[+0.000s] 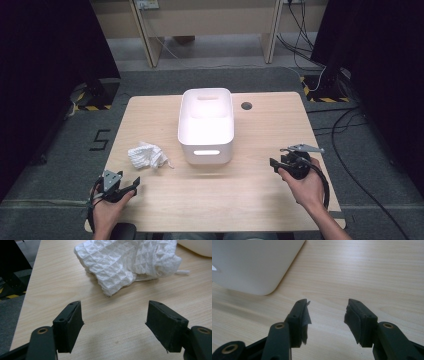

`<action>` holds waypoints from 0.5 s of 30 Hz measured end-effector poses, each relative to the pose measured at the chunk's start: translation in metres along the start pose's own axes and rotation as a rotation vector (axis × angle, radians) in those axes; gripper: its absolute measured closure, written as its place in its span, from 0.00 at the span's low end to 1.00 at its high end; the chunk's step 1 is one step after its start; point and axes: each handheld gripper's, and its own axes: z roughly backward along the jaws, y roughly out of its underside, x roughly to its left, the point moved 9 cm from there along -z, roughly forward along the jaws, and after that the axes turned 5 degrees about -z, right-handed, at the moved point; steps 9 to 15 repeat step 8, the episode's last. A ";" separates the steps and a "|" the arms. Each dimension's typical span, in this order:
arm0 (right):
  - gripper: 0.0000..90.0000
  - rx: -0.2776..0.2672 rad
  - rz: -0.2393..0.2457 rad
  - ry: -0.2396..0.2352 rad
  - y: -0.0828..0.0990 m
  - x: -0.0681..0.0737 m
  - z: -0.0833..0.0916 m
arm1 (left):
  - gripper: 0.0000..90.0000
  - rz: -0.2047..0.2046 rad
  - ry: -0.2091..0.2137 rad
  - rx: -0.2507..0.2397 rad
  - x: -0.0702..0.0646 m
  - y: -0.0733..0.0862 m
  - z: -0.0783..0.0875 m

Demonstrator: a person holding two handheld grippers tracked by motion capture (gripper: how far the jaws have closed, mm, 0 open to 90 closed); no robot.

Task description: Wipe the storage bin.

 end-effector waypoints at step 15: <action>0.57 0.001 0.018 0.010 0.000 -0.002 -0.004 | 0.33 -0.030 -0.017 -0.030 0.000 -0.005 0.000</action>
